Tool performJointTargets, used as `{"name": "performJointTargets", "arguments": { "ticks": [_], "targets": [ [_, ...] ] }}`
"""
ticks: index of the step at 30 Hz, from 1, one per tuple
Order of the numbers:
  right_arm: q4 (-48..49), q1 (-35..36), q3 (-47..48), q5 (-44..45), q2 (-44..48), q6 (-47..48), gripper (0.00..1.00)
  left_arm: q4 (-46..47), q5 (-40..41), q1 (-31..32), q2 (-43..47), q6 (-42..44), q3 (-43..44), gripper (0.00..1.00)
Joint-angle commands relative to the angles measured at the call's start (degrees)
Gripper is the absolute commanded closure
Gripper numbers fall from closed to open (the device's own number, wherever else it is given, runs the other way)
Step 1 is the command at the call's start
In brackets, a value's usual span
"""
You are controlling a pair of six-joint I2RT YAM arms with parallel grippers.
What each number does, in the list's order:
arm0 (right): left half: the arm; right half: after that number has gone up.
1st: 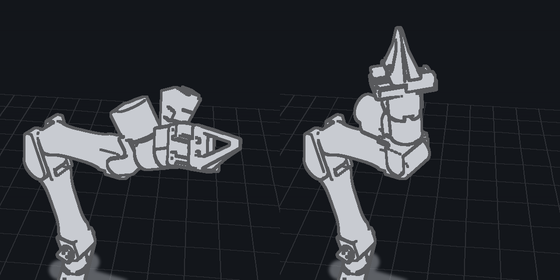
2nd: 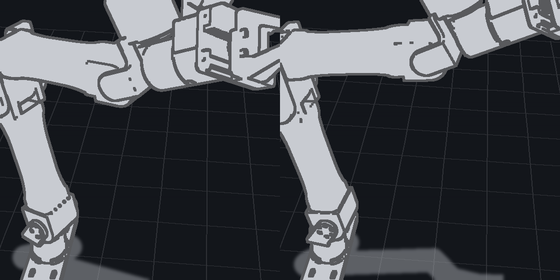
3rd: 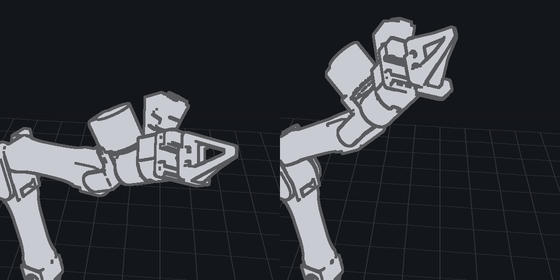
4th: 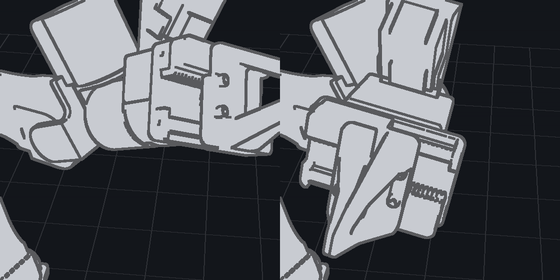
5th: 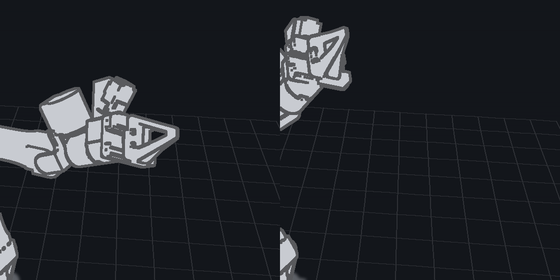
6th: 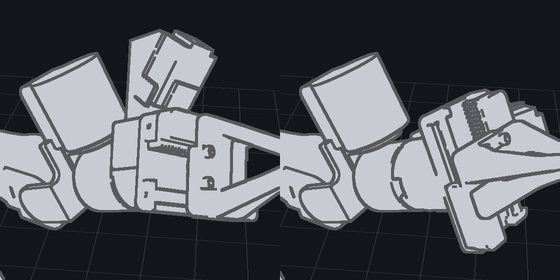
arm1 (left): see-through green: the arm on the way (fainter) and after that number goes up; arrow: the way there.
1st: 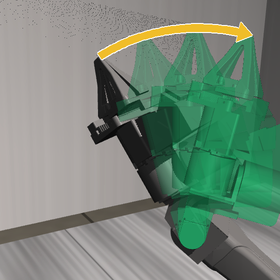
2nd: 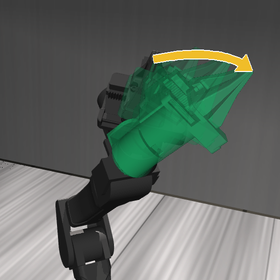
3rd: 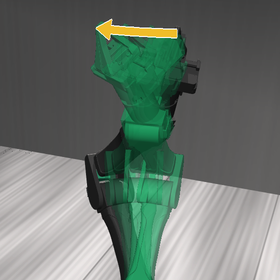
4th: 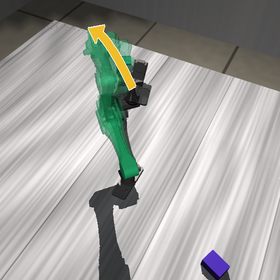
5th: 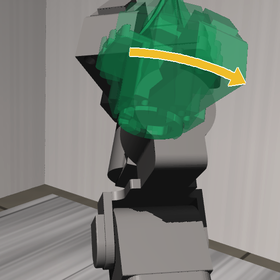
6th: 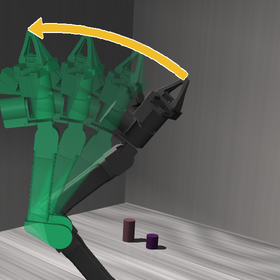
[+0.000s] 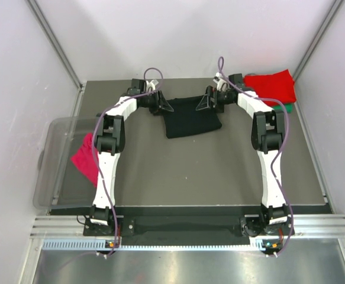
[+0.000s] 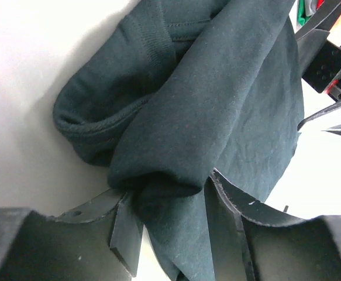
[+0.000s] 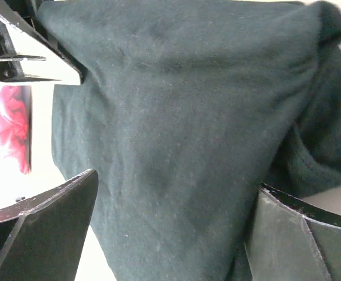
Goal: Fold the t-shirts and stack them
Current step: Neatly place the folded tshirt to the corner
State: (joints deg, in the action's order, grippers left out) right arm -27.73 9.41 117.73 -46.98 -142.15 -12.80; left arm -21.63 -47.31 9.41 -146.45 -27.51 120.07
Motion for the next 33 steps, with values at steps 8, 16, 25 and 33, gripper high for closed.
{"name": "performJointTargets", "arguments": {
  "ticks": [8,16,25,33],
  "targets": [
    [-2.6,1.23,-4.26,1.99,-4.37,-0.21,0.58,-1.57,4.15,0.52,-2.61,4.3,3.41,0.52],
    [-7.07,1.14,-4.0,4.17,1.68,12.24,1.0,-11.76,9.33,-0.35,5.62,14.66,5.96,0.41],
    [-6.03,-2.2,-11.03,22.36,17.07,24.39,1.0,-13.27,3.98,-3.43,25.67,15.99,-9.48,0.4],
    [-9.45,-8.26,-2.08,25.45,17.69,22.73,1.0,-10.01,3.63,-3.35,39.56,17.05,-24.44,0.36]
  ]
}}
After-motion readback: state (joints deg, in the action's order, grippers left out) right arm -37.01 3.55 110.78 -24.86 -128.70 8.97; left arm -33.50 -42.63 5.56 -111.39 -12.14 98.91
